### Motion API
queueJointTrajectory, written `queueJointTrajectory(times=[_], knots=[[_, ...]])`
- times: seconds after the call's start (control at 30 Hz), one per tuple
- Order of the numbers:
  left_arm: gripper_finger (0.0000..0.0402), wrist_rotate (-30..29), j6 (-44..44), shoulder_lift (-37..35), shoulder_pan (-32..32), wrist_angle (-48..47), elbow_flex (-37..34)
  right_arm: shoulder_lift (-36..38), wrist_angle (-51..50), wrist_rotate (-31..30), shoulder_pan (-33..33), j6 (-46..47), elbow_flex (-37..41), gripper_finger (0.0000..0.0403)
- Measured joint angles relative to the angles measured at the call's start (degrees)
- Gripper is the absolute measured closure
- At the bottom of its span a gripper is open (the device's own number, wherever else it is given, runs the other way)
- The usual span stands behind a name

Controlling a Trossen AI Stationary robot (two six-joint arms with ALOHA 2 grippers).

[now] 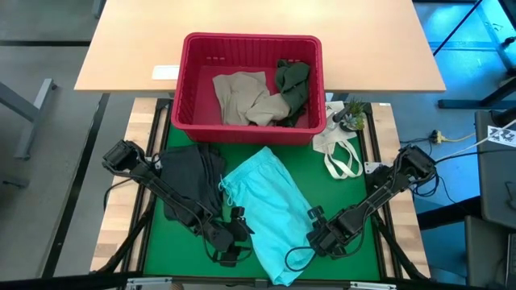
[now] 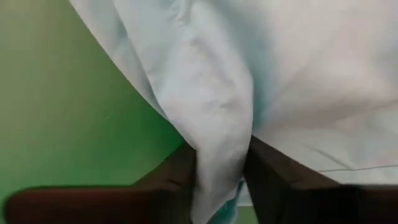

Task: Fold Laundry from Bin
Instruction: Fold the blue shorts from the red laundry bin

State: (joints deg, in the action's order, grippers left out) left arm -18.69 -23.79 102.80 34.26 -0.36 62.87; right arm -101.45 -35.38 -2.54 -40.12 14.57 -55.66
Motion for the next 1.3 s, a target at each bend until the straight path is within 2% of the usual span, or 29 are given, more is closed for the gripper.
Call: queueJointTrajectory(times=[0.2,0.4,0.53,0.9,1.07,1.3], knots=[[0.0166,-0.31,0.0,0.0,0.0,0.07,0.0,-0.01,2.92,-0.35,0.4,0.58,0.14,0.0391],[0.0166,-0.32,0.0,0.0,0.0,0.13,0.0,0.8,5.72,1.49,2.83,5.53,0.11,0.0379],[0.0166,-0.34,0.0,-0.01,0.01,0.24,0.0,1.83,6.32,3.5,4.91,5.81,0.27,0.0396],[0.0166,-0.38,-0.03,-0.02,0.01,0.52,0.0,8.22,8.41,3.56,9.76,6.21,0.31,0.0394],[0.0166,-2.49,-0.04,-0.32,0.02,0.37,0.0,10.84,9.7,3.6,12.08,6.23,0.24,0.0398],[0.0166,-3.28,-0.01,-3.68,0.02,-0.44,0.0,13.29,16.09,3.62,16.46,6.22,0.17,0.0397]])
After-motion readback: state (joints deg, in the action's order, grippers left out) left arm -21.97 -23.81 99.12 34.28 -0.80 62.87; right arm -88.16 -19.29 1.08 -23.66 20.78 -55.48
